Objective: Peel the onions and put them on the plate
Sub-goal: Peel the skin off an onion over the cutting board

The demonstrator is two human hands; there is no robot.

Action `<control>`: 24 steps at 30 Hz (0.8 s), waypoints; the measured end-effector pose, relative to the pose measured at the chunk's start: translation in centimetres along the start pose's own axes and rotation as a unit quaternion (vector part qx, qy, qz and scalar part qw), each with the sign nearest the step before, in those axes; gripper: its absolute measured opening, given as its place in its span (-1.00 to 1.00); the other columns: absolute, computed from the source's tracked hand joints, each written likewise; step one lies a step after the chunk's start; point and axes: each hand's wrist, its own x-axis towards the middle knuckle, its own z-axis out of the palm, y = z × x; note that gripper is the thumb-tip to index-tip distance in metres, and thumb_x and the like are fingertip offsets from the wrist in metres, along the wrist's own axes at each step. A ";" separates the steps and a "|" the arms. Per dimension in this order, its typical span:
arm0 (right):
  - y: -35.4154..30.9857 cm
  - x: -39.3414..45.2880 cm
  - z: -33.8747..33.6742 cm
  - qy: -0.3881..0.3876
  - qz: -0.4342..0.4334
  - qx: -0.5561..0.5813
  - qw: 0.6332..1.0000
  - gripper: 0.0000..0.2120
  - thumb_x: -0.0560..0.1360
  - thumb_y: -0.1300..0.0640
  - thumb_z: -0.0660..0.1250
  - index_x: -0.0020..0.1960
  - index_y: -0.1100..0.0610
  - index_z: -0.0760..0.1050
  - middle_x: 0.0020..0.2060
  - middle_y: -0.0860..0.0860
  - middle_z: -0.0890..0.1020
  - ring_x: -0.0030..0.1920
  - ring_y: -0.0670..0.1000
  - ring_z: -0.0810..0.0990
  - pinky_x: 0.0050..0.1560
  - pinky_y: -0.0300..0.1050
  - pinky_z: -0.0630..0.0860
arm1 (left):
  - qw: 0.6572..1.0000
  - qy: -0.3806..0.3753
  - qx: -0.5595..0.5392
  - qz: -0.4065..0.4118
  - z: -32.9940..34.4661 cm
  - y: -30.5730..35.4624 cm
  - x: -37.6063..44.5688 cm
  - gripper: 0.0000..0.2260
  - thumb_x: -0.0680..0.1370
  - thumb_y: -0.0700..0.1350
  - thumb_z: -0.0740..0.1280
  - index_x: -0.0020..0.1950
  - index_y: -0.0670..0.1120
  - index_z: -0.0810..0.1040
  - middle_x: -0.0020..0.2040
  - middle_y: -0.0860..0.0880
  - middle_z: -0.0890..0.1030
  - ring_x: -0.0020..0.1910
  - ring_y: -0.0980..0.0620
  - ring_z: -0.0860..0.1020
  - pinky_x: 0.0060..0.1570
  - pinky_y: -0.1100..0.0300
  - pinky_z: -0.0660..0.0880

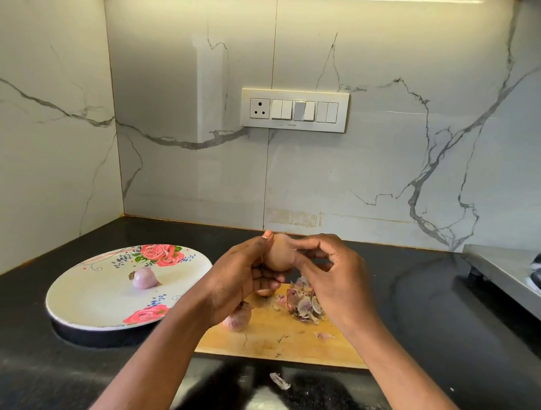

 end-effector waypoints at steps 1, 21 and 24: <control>0.0 0.0 0.0 0.006 0.002 0.008 1.000 -0.87 0.45 0.12 0.53 0.00 0.03 0.71 -0.07 -0.16 0.73 -0.04 -0.17 0.68 -0.04 -0.32 0.56 | 1.000 -0.001 0.000 -0.004 0.1 0.0 0.0 -0.62 0.72 0.05 0.14 0.26 -0.19 0.58 -0.08 -0.17 0.66 -0.23 0.02 0.59 -0.14 0.17 0.58; 1.7 0.8 -1.5 0.036 0.073 0.002 0.997 -0.90 0.61 0.18 0.36 0.01 -0.01 0.59 -0.19 -0.07 0.71 -0.17 -0.08 0.70 -0.06 -0.09 0.65 | 0.989 0.035 -0.140 -0.032 -0.9 0.2 0.3 -0.63 0.71 0.01 0.17 0.28 -0.27 0.53 0.03 -0.28 0.63 -0.21 -0.02 0.62 -0.12 0.16 0.61; 2.1 0.3 -1.4 -0.061 0.088 -0.112 0.988 -0.90 0.59 0.15 0.40 -0.03 -0.04 0.64 -0.24 -0.14 0.69 -0.23 -0.20 0.65 -0.18 -0.30 0.53 | 0.995 0.024 -0.097 -0.014 -0.5 0.0 0.2 -0.69 0.72 -0.05 0.15 0.26 -0.20 0.57 0.00 -0.23 0.65 -0.19 -0.05 0.61 -0.12 0.14 0.57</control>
